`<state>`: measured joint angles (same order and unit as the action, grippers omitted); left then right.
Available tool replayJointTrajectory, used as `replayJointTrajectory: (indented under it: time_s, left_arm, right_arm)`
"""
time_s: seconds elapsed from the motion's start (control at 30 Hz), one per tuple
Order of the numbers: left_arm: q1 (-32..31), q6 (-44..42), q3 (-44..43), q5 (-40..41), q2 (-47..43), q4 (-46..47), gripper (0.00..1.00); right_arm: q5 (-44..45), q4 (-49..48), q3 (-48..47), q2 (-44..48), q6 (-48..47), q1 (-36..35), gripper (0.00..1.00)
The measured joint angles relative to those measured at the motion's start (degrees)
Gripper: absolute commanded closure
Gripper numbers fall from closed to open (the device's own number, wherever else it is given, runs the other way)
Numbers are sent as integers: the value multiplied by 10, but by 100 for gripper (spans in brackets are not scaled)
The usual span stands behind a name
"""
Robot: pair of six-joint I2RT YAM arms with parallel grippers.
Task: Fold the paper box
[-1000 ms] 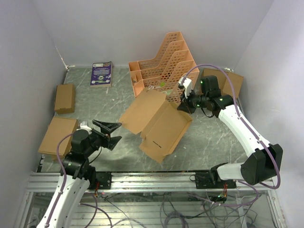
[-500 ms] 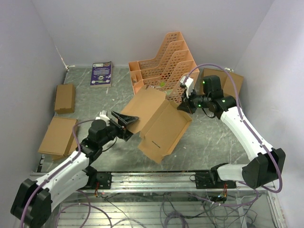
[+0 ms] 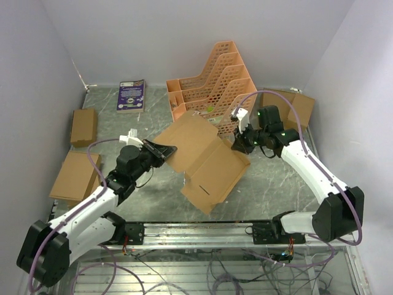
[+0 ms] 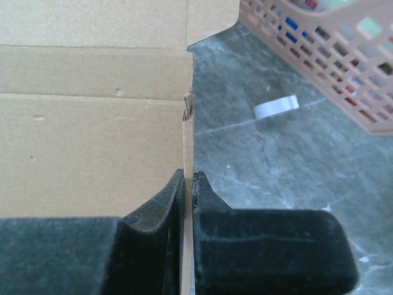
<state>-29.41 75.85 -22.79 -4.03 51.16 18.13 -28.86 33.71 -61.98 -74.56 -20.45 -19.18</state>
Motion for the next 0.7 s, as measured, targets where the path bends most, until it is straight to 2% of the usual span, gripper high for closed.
replayJointTrajectory:
  time_s: [0.13, 0.37, 0.4, 0.47, 0.63, 0.67, 0.7]
  left_arm:
    - [-11, -81, -16, 1, 37, 10, 93]
    - [-78, -303, -54, 20, 78, 47, 93]
    - [-89, -336, -54, 21, 82, 57, 93]
    - [-115, -416, -54, 23, 97, 85, 93]
    - [-144, -558, -26, 6, 130, 151, 93]
    - [-146, -583, -19, 1, 137, 158, 93]
    - [-147, -652, -13, -19, 156, 177, 93]
  right_arm:
    - [7, -3, 19, -19, 10, 0, 98]
    - [13, -10, 41, -60, 16, 5, 95]
    - [14, -12, 43, -66, 16, 6, 93]
    - [16, -14, 46, -76, 14, 9, 80]
    - [-16, -22, 63, -80, -2, 24, 60]
    - [-25, -21, 64, -80, -7, 33, 58]
    - [-54, -19, 64, -78, -28, 72, 53]
